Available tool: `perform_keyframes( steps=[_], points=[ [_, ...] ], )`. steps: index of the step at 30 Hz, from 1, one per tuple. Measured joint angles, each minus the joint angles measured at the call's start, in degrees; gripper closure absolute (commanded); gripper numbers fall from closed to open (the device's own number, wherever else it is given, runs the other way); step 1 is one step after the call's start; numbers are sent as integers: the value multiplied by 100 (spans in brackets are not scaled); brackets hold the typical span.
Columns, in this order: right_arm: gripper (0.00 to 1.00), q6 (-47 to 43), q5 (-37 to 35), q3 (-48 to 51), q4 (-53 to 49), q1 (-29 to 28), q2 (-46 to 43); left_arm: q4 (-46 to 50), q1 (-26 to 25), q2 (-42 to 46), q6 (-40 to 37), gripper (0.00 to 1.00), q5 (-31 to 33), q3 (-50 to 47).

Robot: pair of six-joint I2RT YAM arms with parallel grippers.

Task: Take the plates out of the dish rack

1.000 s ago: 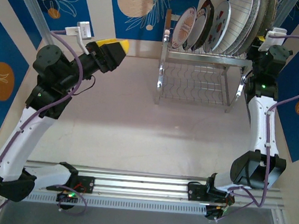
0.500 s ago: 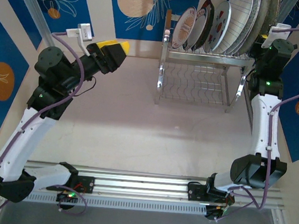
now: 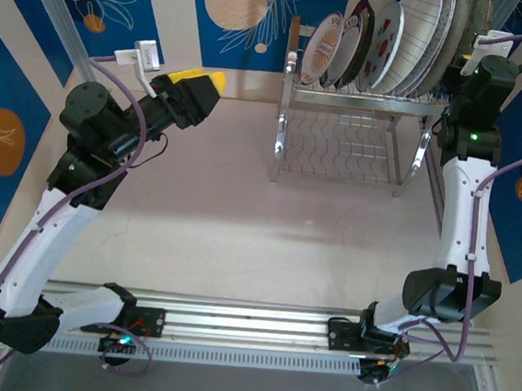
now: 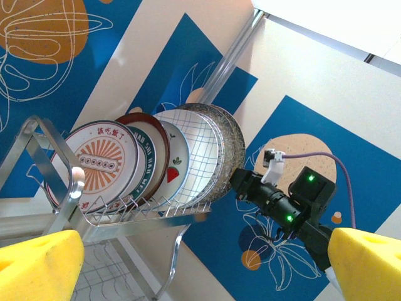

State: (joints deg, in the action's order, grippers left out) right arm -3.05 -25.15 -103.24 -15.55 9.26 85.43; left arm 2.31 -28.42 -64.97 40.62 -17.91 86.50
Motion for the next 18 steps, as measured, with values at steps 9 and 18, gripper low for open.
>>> perform_keyframes(
  steps=[9, 18],
  points=[
    [100, -57, -39, -651, -452, -7, 260, -39, -22, -2, 2, 0, 13, -31],
    [100, -101, -101, -1252, -826, -31, 490, -105, -26, -9, 2, 0, 13, -55]
  ],
)
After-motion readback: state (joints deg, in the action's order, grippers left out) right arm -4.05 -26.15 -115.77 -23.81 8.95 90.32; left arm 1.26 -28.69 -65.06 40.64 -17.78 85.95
